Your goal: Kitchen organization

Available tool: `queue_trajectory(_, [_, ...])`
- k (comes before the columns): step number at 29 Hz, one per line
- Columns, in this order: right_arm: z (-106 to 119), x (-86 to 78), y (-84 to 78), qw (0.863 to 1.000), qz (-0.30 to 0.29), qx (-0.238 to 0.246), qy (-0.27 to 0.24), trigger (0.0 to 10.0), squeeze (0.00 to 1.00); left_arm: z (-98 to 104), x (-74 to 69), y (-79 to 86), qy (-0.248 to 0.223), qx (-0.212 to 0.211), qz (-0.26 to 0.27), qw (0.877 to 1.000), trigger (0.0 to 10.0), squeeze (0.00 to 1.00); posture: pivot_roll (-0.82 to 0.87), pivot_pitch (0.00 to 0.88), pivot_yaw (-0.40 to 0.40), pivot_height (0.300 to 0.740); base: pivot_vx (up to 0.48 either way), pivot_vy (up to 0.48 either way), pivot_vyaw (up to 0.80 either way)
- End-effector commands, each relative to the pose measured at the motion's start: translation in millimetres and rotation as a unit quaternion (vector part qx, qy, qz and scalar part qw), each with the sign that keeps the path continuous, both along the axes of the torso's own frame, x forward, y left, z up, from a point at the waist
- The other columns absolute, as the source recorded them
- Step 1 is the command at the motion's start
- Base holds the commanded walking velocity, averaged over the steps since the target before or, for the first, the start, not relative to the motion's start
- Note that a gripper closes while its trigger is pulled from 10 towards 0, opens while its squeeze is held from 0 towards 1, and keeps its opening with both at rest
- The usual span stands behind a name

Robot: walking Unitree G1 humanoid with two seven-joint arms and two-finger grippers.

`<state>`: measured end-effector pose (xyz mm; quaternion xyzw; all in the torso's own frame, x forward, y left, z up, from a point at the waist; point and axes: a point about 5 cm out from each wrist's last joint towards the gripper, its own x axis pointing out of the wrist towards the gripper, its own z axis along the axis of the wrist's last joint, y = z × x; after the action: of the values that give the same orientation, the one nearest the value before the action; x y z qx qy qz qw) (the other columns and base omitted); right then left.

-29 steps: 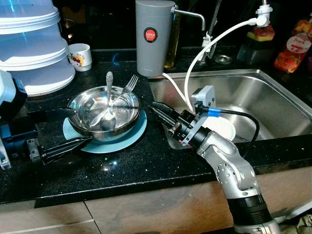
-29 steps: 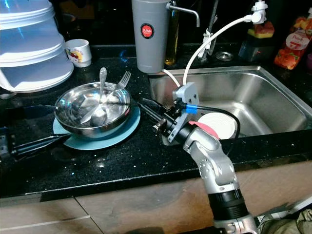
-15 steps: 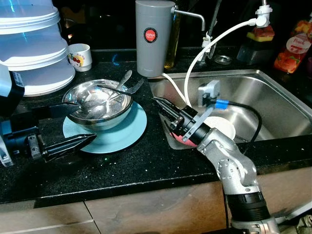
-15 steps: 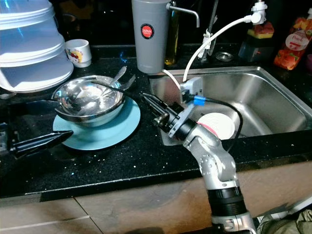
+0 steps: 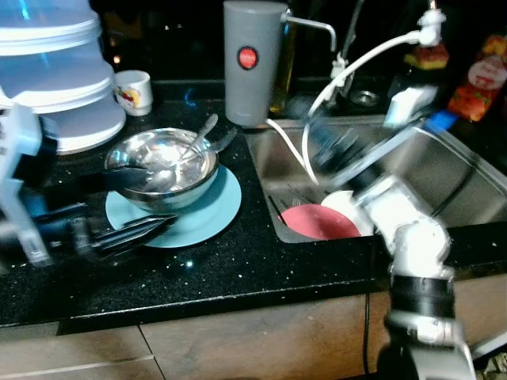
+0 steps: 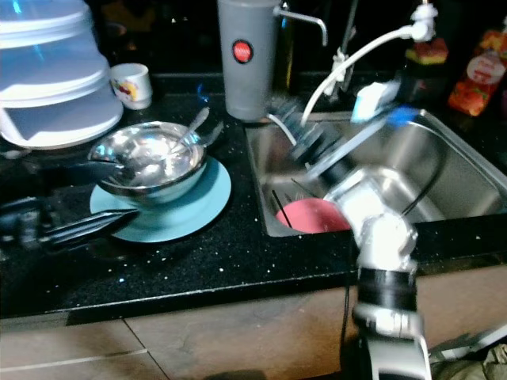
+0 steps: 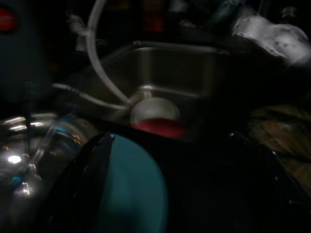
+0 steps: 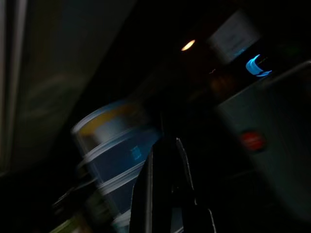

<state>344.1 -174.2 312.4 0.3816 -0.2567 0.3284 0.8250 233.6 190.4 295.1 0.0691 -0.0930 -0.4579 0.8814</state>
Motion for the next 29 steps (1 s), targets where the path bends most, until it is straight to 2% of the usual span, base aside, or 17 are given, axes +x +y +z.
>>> queue_trajectory(1, [-8, 6.6, -15.4, 0.998, -0.064, 0.002, 0.021, 0.0, 0.0, -13, 13.1, -18.0, -0.005, 0.022, 0.01, 1.0, 10.0, 0.0, 0.08, 0.076, -0.029, 0.74, 0.0, 0.0, 0.0])
queue_trajectory(2, [-8, 8.1, -27.7, 0.993, -0.115, 0.011, 0.027, 0.0, 0.0, -28, 30.4, -39.3, -0.009, 0.04, 0.017, 0.999, 10.0, 0.0, 0.07, 0.075, -0.013, 0.74, 0.0, 0.0, 0.0])
queue_trajectory(5, [-7, 6.6, -31.8, 0.991, -0.131, 0.012, 0.026, 0.0, 0.0, -28, 37.6, -50.5, -0.01, 0.023, 0.007, 1.0, 10.0, 0.0, 0.06, 0.078, -0.012, 0.74, 0.0, 0.0, 0.0])
queue_trajectory(9, [-12, 6.2, -33.0, 0.981, -0.179, -0.071, 0.033, 0.0, 0.0, -17, 56.5, -68.0, -0.031, 0.012, 0.004, 0.999, 10.0, 0.0, 0.05, 0.085, -0.007, 0.74, 0.0, 0.0, 0.0])
queue_trajectory(10, [-12, 6.2, -33.0, 0.981, -0.179, -0.071, 0.033, 0.0, 0.0, -17, 56.5, -68.0, -0.031, 0.012, 0.004, 0.999, 10.0, 0.0, 0.05, 0.085, -0.007, 0.74, 0.0, 0.0, 0.0])
queue_trajectory(11, [-16, 8.1, -32.6, 0.973, -0.199, -0.109, 0.038, 0.0, 0.0, -16, 61.1, -70.4, -0.031, 0.012, 0.01, 0.999, 10.0, 0.0, 0.05, 0.089, -0.006, 0.74, 0.0, 0.0, 0.0])
queue_trajectory(12, [-16, 8.1, -32.6, 0.973, -0.199, -0.109, 0.038, 0.0, 0.0, -16, 61.1, -70.4, -0.031, 0.012, 0.01, 0.999, 10.0, 0.0, 0.05, 0.089, -0.006, 0.74, 0.0, 0.0, 0.0])
queue_trajectory(15, [-26, 14.7, -26.9, 0.945, -0.239, -0.219, 0.039, 0.0, 0.0, -18, 73.0, -76.9, -0.047, 0.032, 0.033, 0.998, 10.0, 0.0, 0.05, 0.092, 0.001, 0.74, 0.0, 0.0, 0.0])
queue_trajectory(17, [-37, 18.5, -19.6, 0.92, -0.248, -0.301, 0.044, 0.0, 0.0, -21, 77.8, -78.4, -0.052, 0.042, 0.039, 0.997, 10.0, 0.0, 0.04, 0.098, 0.016, 0.74, 0.0, 0.0, 0.0])
queue_trajectory(19, [-46, 19.7, -14.1, 0.898, -0.247, -0.359, 0.049, 0.0, 0.0, -22, 79.5, -79.7, -0.05, 0.039, 0.04, 0.997, 10.0, 0.0, 0.04, 0.098, 0.016, 0.74, 0.0, 0.0, 0.0])
queue_trajectory(20, [-46, 19.7, -14.1, 0.898, -0.247, -0.359, 0.049, 0.0, 0.0, -22, 79.5, -79.7, -0.05, 0.039, 0.04, 0.997, 10.0, 0.0, 0.04, 0.098, 0.016, 0.74, 0.0, 0.0, 0.0])
queue_trajectory(22, [-56, 19.1, -8.3, 0.873, -0.24, -0.421, 0.052, 0.0, 0.0, -23, 81.1, -82.7, -0.049, 0.042, 0.038, 0.997, 10.0, 0.0, 0.03, 0.101, 0.012, 0.74, 0.0, 0.0, 0.0])
queue_trajectory(23, [-56, 19.1, -8.3, 0.873, -0.24, -0.421, 0.052, 0.0, 0.0, -23, 81.1, -82.7, -0.049, 0.042, 0.038, 0.997, 10.0, 0.0, 0.03, 0.101, 0.012, 0.74, 0.0, 0.0, 0.0])
queue_trajectory(25, [-70, 20.2, -5.7, 0.842, -0.234, -0.482, 0.059, 0.0, 0.0, -25, 81.7, -84.1, -0.047, 0.04, 0.037, 0.997, 10.0, 0.0, 0.03, 0.104, 0.008, 0.74, 0.0, 0.0, 0.0])
queue_trajectory(26, [-70, 20.2, -5.7, 0.842, -0.234, -0.482, 0.059, 0.0, 0.0, -25, 81.7, -84.1, -0.047, 0.04, 0.037, 0.997, 10.0, 0.0, 0.03, 0.104, 0.008, 0.74, 0.0, 0.0, 0.0])
queue_trajectory(28, [-82, 22.9, -4.3, 0.815, -0.23, -0.529, 0.059, 0.0, 0.0, -30, 80.9, -87.7, -0.039, 0.034, 0.03, 0.998, 10.0, 0.0, 0.04, 0.104, 0.003, 0.74, 0.0, 0.0, 0.0])
queue_trajectory(29, [-82, 22.9, -4.3, 0.815, -0.23, -0.529, 0.059, 0.0, 0.0, -30, 80.9, -87.7, -0.039, 0.034, 0.03, 0.998, 10.0, 0.0, 0.04, 0.104, 0.003, 0.74, 0.0, 0.0, 0.0])
